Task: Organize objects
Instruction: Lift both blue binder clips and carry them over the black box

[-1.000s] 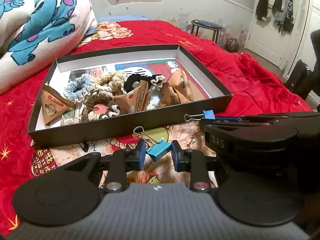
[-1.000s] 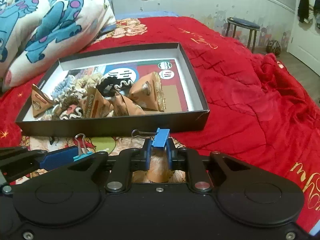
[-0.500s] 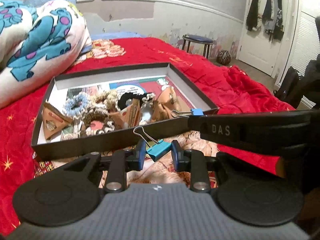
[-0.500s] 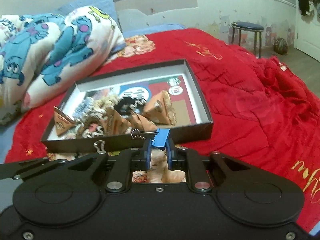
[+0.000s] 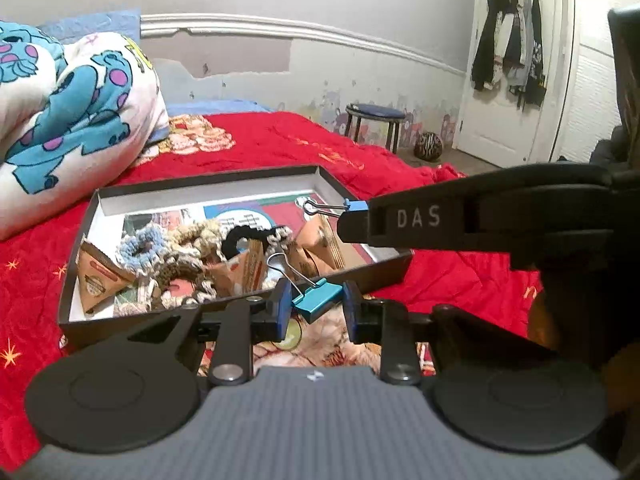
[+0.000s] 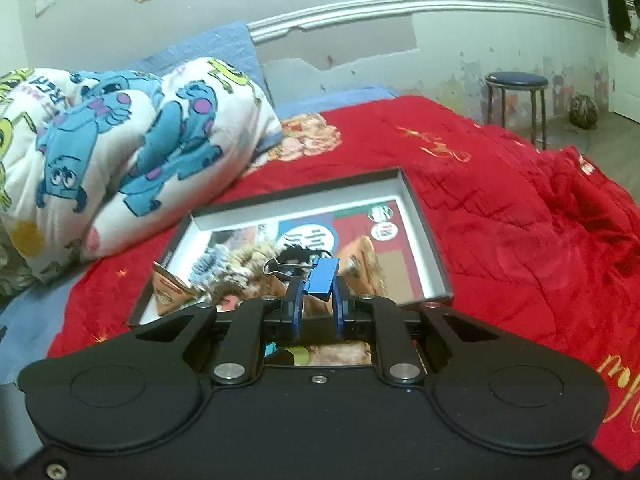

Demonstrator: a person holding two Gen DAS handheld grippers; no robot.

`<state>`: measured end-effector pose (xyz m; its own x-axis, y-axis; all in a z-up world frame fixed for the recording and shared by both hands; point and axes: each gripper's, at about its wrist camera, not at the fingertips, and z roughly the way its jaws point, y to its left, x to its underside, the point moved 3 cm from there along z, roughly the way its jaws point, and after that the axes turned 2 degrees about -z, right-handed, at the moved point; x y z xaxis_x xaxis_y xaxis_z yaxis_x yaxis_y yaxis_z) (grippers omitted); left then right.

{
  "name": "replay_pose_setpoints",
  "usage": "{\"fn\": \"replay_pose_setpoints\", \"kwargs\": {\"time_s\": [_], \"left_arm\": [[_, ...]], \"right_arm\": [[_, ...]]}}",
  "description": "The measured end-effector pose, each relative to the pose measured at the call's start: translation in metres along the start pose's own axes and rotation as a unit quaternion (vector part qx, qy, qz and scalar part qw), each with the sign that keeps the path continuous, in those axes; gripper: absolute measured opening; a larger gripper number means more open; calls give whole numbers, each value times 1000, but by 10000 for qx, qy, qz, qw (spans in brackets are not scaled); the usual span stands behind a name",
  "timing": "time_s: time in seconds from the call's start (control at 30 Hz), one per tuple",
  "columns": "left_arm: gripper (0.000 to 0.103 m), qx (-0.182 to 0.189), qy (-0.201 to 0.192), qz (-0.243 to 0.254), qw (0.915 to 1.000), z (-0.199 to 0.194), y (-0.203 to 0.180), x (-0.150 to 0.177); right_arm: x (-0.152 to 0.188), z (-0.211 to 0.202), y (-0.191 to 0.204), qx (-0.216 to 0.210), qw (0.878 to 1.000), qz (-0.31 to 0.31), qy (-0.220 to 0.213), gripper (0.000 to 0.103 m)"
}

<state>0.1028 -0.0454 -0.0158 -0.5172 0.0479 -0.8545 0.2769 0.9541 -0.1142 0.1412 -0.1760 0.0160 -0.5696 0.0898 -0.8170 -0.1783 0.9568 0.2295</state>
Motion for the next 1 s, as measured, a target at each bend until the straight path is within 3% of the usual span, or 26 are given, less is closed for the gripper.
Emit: {"fn": "replay_pose_setpoints", "kwargs": {"time_s": [0.13,0.47,1.0], "left_arm": [[31,13,-233,17,9997,-5,6,-9],[31,-33,-633,-204,9978,-7,28,-30],[31,-168,-754,-473,9959,21,46,-59]], "right_arm": [[-9,-4,-2,-235,9995,159,-98,15],[-33,-5,2,-192,9984,-90,-521,15],[-49,26,-5,-396,9975,-24,-586,15]]}}
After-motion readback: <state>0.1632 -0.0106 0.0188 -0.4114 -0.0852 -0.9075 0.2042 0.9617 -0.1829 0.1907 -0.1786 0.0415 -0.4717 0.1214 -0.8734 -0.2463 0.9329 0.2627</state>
